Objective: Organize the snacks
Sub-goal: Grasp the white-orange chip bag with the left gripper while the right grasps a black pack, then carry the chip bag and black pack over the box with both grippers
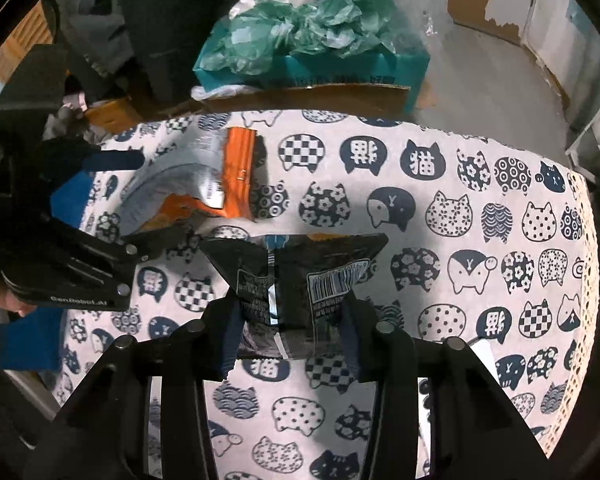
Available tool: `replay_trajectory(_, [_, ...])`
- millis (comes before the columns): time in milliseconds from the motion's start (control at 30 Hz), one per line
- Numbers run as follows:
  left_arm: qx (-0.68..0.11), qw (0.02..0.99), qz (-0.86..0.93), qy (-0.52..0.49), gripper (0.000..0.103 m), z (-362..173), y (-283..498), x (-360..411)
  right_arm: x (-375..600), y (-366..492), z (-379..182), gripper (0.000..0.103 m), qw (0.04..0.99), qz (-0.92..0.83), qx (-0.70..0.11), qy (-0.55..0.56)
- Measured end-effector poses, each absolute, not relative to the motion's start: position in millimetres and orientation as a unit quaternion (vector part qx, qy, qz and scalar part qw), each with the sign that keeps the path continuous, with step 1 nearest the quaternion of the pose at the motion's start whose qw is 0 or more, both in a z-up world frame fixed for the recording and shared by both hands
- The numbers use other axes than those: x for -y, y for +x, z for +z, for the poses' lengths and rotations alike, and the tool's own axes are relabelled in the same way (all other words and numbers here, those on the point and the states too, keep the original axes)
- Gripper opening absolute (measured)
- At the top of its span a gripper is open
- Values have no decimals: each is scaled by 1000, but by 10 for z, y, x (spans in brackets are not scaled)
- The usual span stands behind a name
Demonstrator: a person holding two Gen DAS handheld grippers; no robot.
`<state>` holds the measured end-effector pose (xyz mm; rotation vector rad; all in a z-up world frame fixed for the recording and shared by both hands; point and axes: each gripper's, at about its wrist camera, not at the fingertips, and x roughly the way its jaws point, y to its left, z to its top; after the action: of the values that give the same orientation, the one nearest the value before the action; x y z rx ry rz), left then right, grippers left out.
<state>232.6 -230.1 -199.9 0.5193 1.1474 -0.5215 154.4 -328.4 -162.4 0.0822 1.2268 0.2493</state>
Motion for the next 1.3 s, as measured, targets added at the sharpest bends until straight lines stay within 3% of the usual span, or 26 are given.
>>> replay_trajectory(67, [-531, 777, -237, 242, 79, -2035, 2340, 2306, 3306, 1534, -1635, 40, 809, 117, -575, 44])
replay_trajectory(200, [-543, 770, -234, 241, 46, -2108, 2405, 2288, 3294, 1518, -1619, 40, 808, 122, -574, 47])
replay_trajectory(333, [-548, 771, -237, 222, 38, -2087, 2414, 2233, 3244, 1500, -1581, 40, 810, 129, -570, 44])
replay_trajectory(1300, [-511, 837, -143, 132, 36, -867, 1199, 1084, 2506, 890, -680, 39, 848, 165, -504, 13])
